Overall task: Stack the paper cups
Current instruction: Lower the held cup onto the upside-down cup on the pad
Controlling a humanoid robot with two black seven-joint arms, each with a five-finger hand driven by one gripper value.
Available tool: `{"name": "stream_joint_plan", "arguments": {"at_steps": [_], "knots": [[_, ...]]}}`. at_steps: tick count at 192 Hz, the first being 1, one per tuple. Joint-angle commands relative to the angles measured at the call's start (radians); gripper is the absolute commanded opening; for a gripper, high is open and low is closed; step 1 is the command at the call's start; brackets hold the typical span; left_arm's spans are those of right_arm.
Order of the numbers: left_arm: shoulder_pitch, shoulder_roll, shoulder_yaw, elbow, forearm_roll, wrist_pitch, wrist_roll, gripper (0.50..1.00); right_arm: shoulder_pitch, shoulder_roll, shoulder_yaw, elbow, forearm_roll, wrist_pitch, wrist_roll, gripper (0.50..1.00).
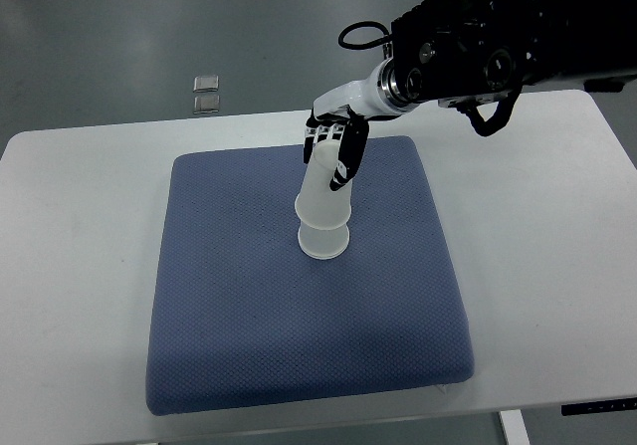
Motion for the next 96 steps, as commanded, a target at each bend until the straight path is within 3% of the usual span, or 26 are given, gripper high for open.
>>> {"name": "stream_joint_plan", "arguments": {"at_steps": [1,96], "knots": [[0.0,0.0,0.0,0.0,0.0,0.0,0.0,1.0,-0.016,0.0,0.0,-0.002,0.0,-0.024,0.0,0.797],[0.0,0.0,-0.001,0.0,0.0,0.0,0.0,1.0,-0.099,0.0,0.003,-0.054,0.002,-0.045,0.002,0.807]]}}
